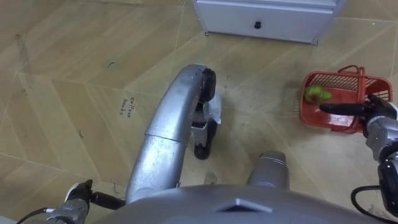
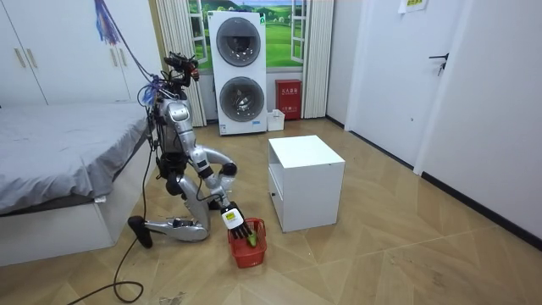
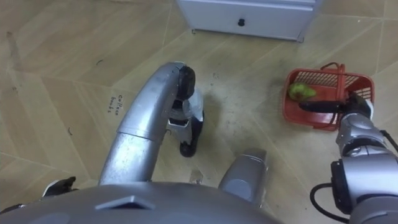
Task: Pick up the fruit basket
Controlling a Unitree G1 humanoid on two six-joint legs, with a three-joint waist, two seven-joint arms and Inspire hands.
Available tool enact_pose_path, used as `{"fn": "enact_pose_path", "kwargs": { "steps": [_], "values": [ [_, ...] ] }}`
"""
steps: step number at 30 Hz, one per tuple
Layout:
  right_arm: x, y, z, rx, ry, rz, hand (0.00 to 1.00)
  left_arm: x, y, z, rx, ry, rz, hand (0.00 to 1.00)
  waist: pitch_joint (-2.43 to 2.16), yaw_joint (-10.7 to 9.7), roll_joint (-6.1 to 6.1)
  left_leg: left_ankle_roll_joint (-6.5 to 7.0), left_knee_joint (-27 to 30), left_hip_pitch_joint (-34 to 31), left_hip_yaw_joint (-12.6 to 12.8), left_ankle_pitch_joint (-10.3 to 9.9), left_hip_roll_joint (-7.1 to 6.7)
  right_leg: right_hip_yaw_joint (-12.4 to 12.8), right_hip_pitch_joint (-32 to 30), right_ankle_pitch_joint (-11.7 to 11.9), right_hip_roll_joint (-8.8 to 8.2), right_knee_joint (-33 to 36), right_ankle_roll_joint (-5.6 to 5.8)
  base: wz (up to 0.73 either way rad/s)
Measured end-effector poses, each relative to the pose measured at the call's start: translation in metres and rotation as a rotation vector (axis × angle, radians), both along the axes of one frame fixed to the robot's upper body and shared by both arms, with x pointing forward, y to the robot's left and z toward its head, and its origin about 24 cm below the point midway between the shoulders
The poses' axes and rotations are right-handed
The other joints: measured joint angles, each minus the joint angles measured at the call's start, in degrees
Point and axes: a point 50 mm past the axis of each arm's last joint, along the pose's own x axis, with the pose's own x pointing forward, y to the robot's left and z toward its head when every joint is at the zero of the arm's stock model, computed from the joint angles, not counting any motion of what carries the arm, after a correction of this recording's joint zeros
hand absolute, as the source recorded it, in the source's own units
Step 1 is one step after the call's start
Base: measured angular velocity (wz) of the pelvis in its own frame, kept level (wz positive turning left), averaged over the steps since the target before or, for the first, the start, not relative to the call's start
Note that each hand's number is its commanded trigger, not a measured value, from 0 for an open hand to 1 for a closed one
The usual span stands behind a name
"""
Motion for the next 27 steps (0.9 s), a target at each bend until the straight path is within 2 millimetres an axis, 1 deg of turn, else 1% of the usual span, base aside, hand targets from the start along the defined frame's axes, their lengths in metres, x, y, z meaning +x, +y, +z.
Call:
{"fn": "enact_pose_path", "kwargs": {
  "steps": [1, 2, 5, 7, 13, 16, 19, 24, 27],
  "values": [
    [0.0000, 0.0004, -0.0003, 0.000, 0.003, 0.006, 0.83, 0.0000, -0.0001, 0.0000, -0.001, 0.001, 0.000, 0.00, 0.03, 0.1, -0.04, 0.00, 0.1, 0.0, 0.0, 0.0, 0.20, 0.0, 0.0, 0.0, 0.15, 0.0, 0.01, 0.00],
    [-0.0002, 0.0004, -0.0004, -0.002, 0.007, 0.010, 1.00, 0.0000, -0.0001, 0.0000, -0.001, 0.001, 0.000, 0.00, 0.00, 0.2, -0.01, 0.00, 0.1, 0.0, 0.0, 0.0, 0.33, 0.0, 0.0, 0.0, 0.25, 0.1, 0.02, -0.03],
    [-0.0009, 0.0001, -0.0006, -0.015, 0.033, 0.046, 1.00, 0.0012, -0.0001, 0.0000, -0.002, 0.001, -0.001, 0.00, 0.10, 0.9, -0.18, -0.05, 0.2, 0.0, -0.2, 0.0, 0.70, 0.0, -0.1, 0.0, 0.63, 0.3, 0.05, -0.02],
    [-0.0008, -0.0021, 0.0009, -0.025, 0.045, 0.071, 1.00, 0.0018, -0.0001, 0.0001, -0.003, 0.000, -0.001, 0.00, 0.17, 1.4, -0.29, -0.10, 0.2, 0.0, -0.3, 0.2, 0.70, 0.0, -0.1, 0.0, 0.65, 0.4, 0.04, 0.00],
    [0.0021, -0.0015, 0.0023, -0.030, 0.044, 0.086, 1.00, 0.0019, 0.0015, 0.0006, 0.001, 0.002, 0.001, 0.00, 0.39, 1.8, -0.67, -0.05, 0.2, 0.0, -0.3, 0.2, 0.83, 0.0, -0.1, 0.0, 0.72, 0.5, 0.05, 0.00],
    [0.0021, -0.0008, 0.0018, -0.030, 0.051, 0.098, 1.00, 0.0020, 0.0015, 0.0006, 0.001, 0.002, 0.001, 0.00, 0.38, 1.9, -0.66, -0.04, 0.3, 0.0, -0.3, 0.2, 0.90, 0.0, -0.1, 0.0, 0.78, 0.5, 0.05, 0.00],
    [0.0021, 0.0003, 0.0011, -0.032, 0.062, 0.111, 1.00, 0.0028, 0.0021, 0.0009, 0.003, 0.000, 0.000, 0.00, 0.39, 2.3, -0.66, -0.01, 0.3, 0.0, -0.1, 0.3, 1.35, 0.1, -0.3, 0.0, 0.94, 0.6, 0.05, 0.00],
    [0.0017, 0.0000, 0.0010, -0.030, 0.062, 0.107, 1.00, 0.0026, 0.0021, 0.0009, 0.003, 0.001, 0.000, 0.00, 0.37, 3.0, -0.64, -0.04, 0.3, 0.0, -0.2, 0.3, 1.45, 0.1, -0.3, 0.0, 1.03, 0.6, 0.05, 0.00],
    [0.0016, 0.0001, 0.0009, -0.027, 0.061, 0.106, 1.00, 0.0024, 0.0021, 0.0008, 0.003, 0.003, 0.000, 0.00, 0.36, 3.1, -0.61, -0.04, 0.3, 0.0, -0.2, 0.3, 1.34, -0.1, -0.1, 0.0, 1.04, 0.6, 0.05, 0.00]
  ]
}}
